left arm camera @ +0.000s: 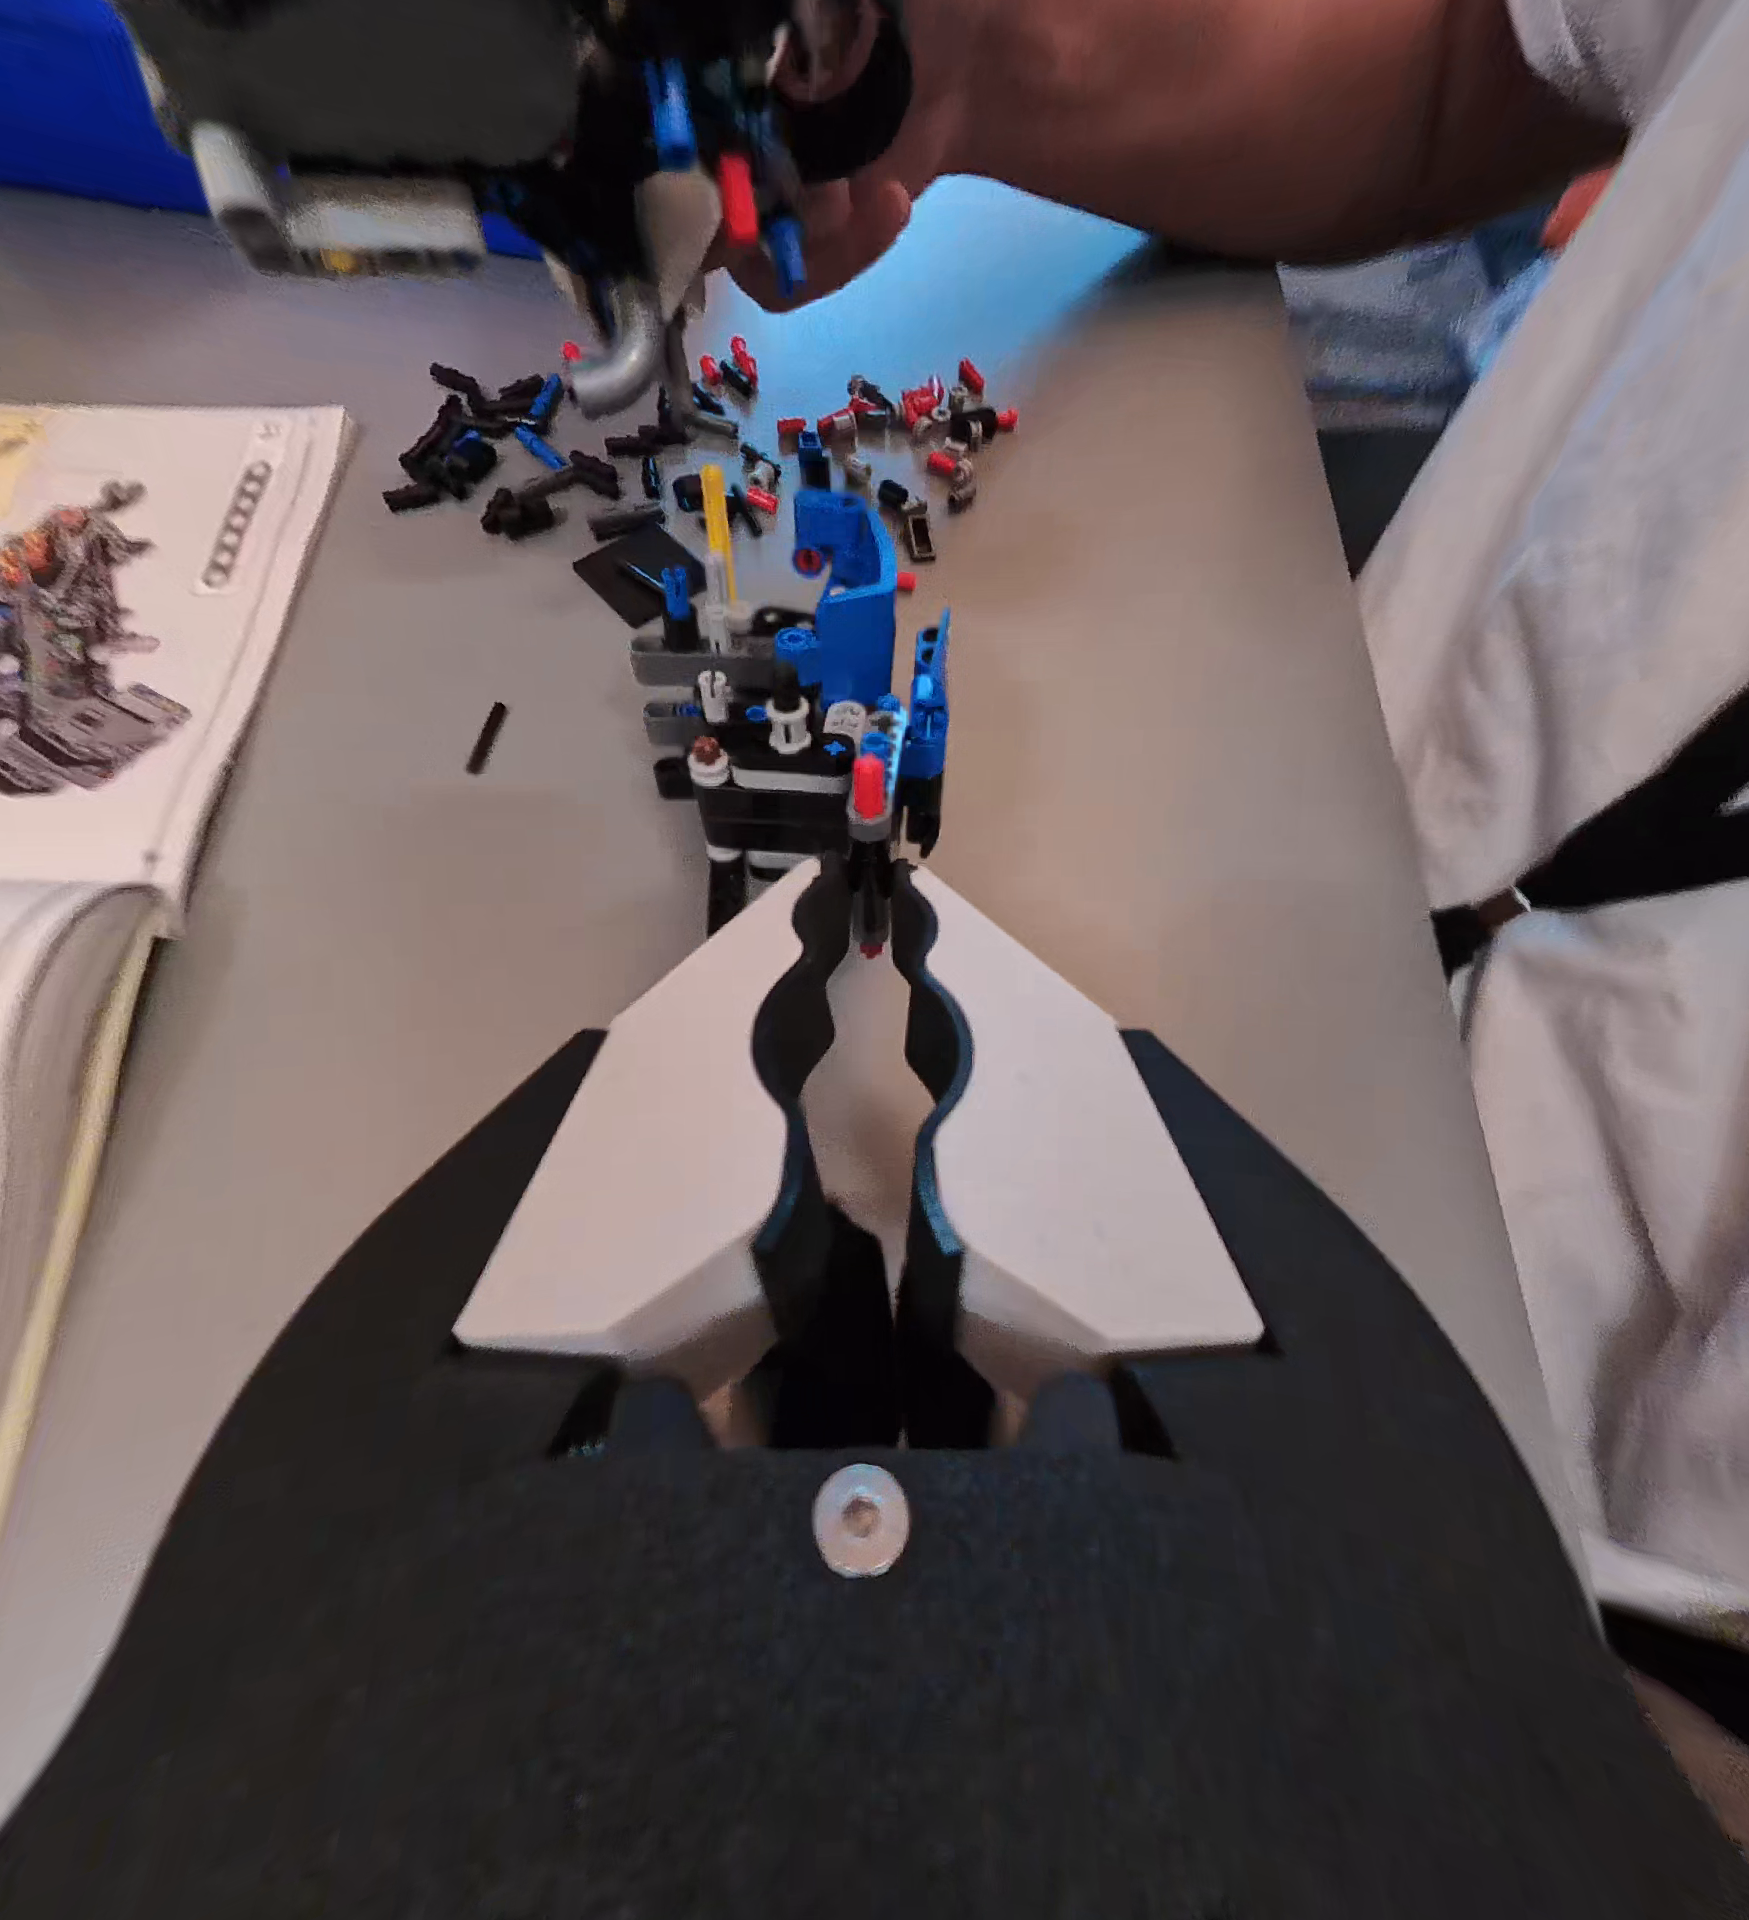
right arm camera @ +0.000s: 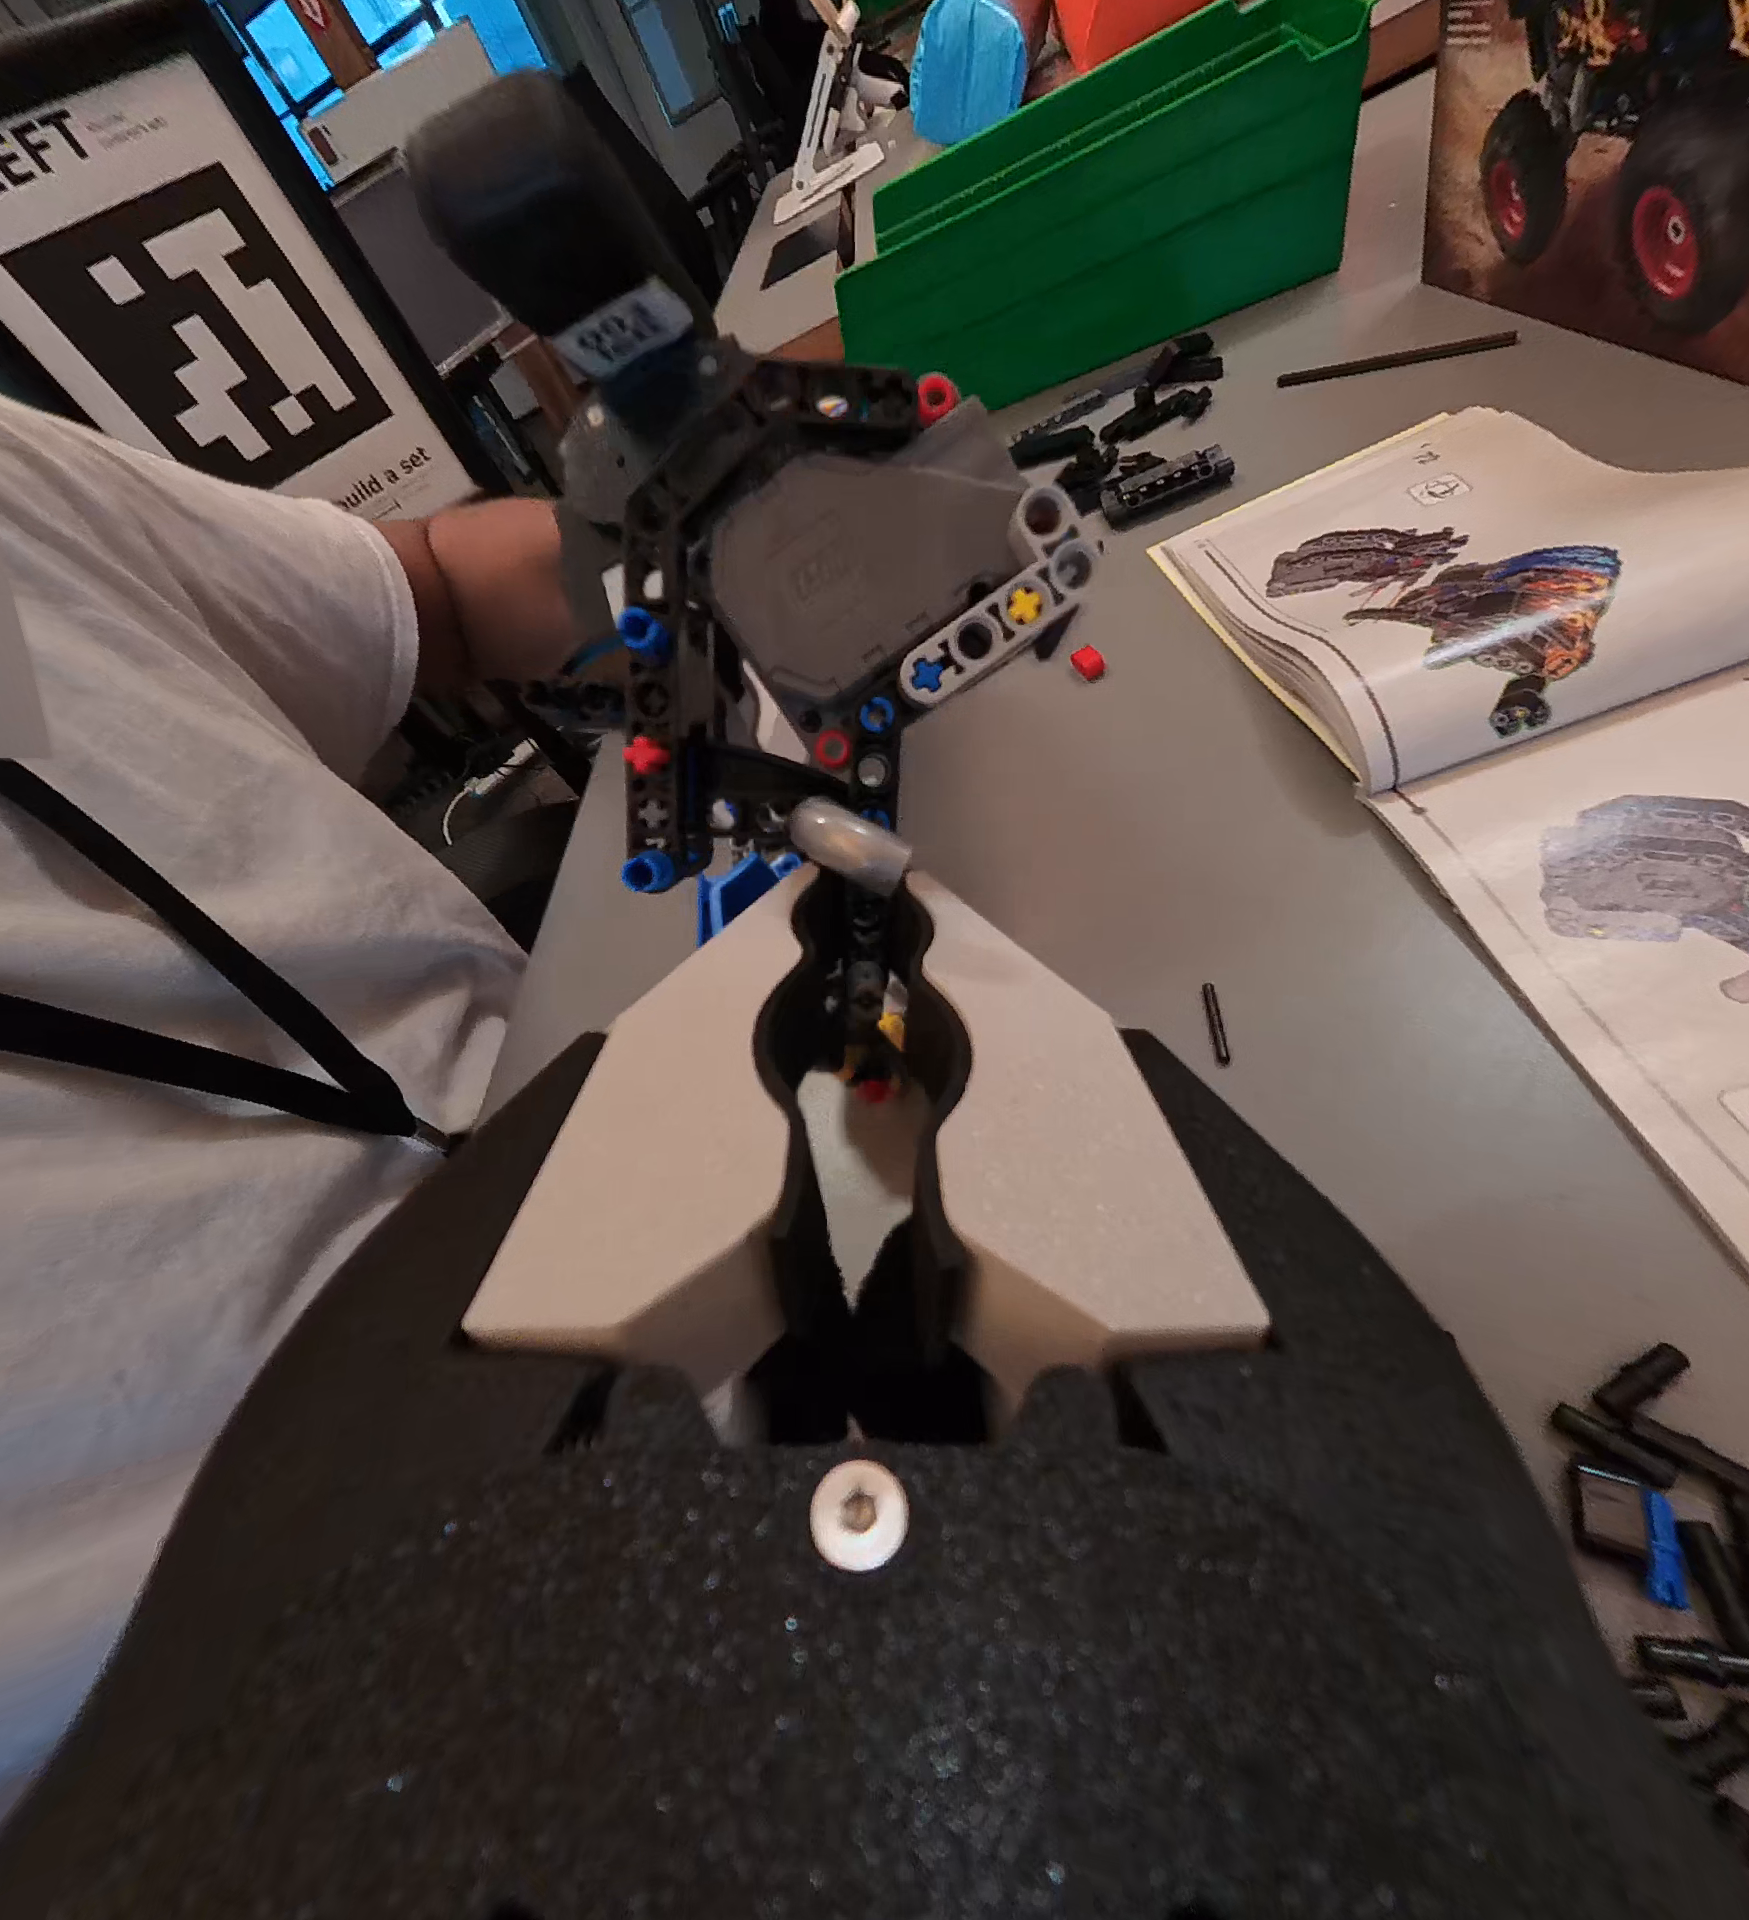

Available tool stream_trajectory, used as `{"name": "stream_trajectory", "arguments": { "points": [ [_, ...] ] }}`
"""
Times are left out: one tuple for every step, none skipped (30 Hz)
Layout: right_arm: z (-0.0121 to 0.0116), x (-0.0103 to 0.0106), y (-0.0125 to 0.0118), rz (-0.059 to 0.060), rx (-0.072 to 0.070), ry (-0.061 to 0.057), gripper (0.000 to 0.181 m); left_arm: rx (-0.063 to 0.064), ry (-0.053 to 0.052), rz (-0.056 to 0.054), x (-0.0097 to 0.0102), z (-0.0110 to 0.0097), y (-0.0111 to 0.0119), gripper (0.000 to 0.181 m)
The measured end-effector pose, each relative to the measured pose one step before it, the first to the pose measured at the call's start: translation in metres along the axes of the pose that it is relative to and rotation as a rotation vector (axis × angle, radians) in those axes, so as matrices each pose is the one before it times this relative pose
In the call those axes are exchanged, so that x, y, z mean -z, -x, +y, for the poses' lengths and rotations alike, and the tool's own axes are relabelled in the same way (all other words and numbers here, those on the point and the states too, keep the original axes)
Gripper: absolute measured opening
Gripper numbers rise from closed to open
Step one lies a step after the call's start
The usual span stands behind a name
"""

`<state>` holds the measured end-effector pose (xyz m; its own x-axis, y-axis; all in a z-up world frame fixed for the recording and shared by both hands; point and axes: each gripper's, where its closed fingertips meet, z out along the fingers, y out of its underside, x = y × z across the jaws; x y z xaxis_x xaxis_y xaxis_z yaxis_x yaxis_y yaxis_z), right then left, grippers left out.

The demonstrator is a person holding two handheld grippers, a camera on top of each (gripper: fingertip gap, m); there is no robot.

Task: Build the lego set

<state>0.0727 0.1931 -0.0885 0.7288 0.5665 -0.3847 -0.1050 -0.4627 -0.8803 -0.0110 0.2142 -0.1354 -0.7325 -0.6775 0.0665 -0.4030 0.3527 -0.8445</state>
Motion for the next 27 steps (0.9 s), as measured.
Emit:
{"name": "stream_trajectory", "arguments": {
  "points": [
    [-0.00082, 0.00079, 0.00047, 0.0003, 0.0014, -0.0036, 0.006, -0.0341, 0.0277, 0.0038, 0.00813, -0.00364, -0.00018, 0.005],
    [-0.00075, 0.00094, -0.00001, 0.0032, 0.002, -0.0033, 0.006, -0.0244, 0.0357, 0.0132, 0.00876, -0.00363, -0.00135, 0.005],
    [-0.00104, 0.00088, 0.00025, 0.002, 0.0012, -0.0047, 0.006, -0.0222, 0.0422, 0.014, 0.00899, -0.00306, -0.0012, 0.005],
    [-0.00142, 0.00086, 0.00059, -0.0014, -0.0008, -0.0068, 0.006, -0.0215, 0.0508, 0.0099, 0.00848, -0.00159, -0.0007, 0.005],
    [-0.00172, 0.00074, 0.00068, -0.0015, -0.002, -0.0079, 0.007, -0.0192, 0.0656, 0.0125, 0.00746, 0.00144, -0.00065, 0.005],
    [-0.00144, 0.00061, 0.00014, 0.0019, -0.0004, -0.0064, 0.006, -0.0122, 0.0638, 0.0073, 0.00598, 0.00238, 0.00045, 0.005],
    [-0.00114, 0.00054, -0.00031, 0.0055, 0.0019, -0.0045, 0.007, -0.0028, 0.0553, 0.0164, 0.0044, 0.00208, -0.00046, 0.005],
    [-0.00067, 0.0005, -0.00048, 0.0054, 0.0022, -0.0036, 0.006, -0.0002, 0.0549, 0.0223, 0.00347, 0.00225, -0.00125, 0.005],
    [-0.00044, 0.00046, -0.0006, 0.0048, -0.0002, -0.0031, 0.007, -0.0122, 0.0586, 0.0103, 0.00331, 0.00258, 0.00035, 0.005],
    [-0.00031, 0.00041, -0.00084, 0.0053, -0.0007, -0.003, 0.007, -0.0192, 0.0575, 0.0101, 0.00335, 0.00228, 0.00037, 0.005],
    [-0.00031, 0.00026, -0.00106, 0.0049, -0.0023, -0.0031, 0.006, -0.0143, 0.0454, 0.0173, 0.0039, 0.00037, -0.00013, 0.005],
    [-0.00034, 0.00039, -0.00125, 0.0048, -0.0049, -0.0042, 0.006, -0.0157, 0.034, 0.0234, 0.00443, -0.0012, -0.00061, 0.005],
    [-0.00034, 0.00037, -0.00084, 0.0028, -0.0049, -0.0046, 0.006, -0.0204, 0.0227, 0.0294, 0.00458, -0.00217, -0.0016, 0.005],
    [-0.00007, 0.00039, -0.00073, 0.0, -0.004, -0.0034, 0.007, -0.0197, 0.0173, 0.039, 0.00394, -0.00199, -0.00342, 0.005],
    [0.00004, 0.00038, -0.00043, -0.0016, -0.0041, -0.0027, 0.006, -0.0186, 0.017, 0.0491, 0.00325, -0.00116, -0.00549, 0.005],
    [-0.00033, 0.00055, -0.00053, -0.0013, -0.0052, -0.0037, 0.006, -0.0167, 0.0097, 0.0494, 0.00311, -0.00132, -0.00578, 0.005],
    [-0.00062, 0.00036, -0.00054, -0.0008, -0.0053, -0.0049, 0.006, -0.0121, -0.0059, 0.0675, 0.00303, -0.00255, -0.00847, 0.005],
    [-0.0004, 0.0004, -0.00015, -0.0029, -0.0056, -0.0034, 0.006, -0.0128, -0.0173, 0.0786, 0.00225, -0.00322, -0.01034, 0.005],
    [-0.00004, 0.00023, 0.00019, -0.0041, -0.0042, -0.0019, 0.006, -0.0005, -0.0118, 0.0661, 0.00009, -0.00178, -0.00729, 0.006],
    [0.00004, 0.00008, 0.00022, -0.0025, -0.0022, -0.0025, 0.007, 0.0106, 0.0046, 0.0567, -0.0019, 0.00099, -0.00429, 0.006],
    [0.00012, -0.00023, 0.0002, -0.0026, -0.0026, -0.0009, 0.006, 0.0045, 0.0148, 0.0369, -0.00339, 0.00282, -0.00043, 0.006],
    [0.00044, -0.0004, 0.00067, -0.0048, -0.0017, 0.0021, 0.007, 0.0053, 0.0138, 0.0285, -0.00391, 0.00273, 0.00168, 0.006],
    [0.0005, -0.00046, 0.00051, -0.0037, -0.0003, 0.0014, 0.007, 0.0071, 0.0157, 0.0187, -0.00383, 0.00271, 0.00373, 0.006],
    [0.00046, -0.00056, 0.00019, -0.0011, 0.0, 0.001, 0.007, 0.0006, 0.0175, 0.0038, -0.00337, 0.00279, 0.00554, 0.006],
    [0.00081, -0.00032, 0.00011, -0.001, 0.0001, 0.0027, 0.007, 0.0011, 0.0073, 0.0037, -0.00237, 0.00121, 0.00538, 0.006],
    [0.00064, -0.00031, -0.00015, -0.0005, -0.0001, 0.0021, 0.007, 0.0027, -0.0068, -0.0027, -0.00045, -0.00114, 0.0061, 0.006],
    [0.0004, -0.00011, -0.00044, 0.0015, 0.0001, 0.0007, 0.007, 0.0023, -0.0035, -0.012, 0.00062, -0.00057, 0.00689, 0.006]
  ]
}}
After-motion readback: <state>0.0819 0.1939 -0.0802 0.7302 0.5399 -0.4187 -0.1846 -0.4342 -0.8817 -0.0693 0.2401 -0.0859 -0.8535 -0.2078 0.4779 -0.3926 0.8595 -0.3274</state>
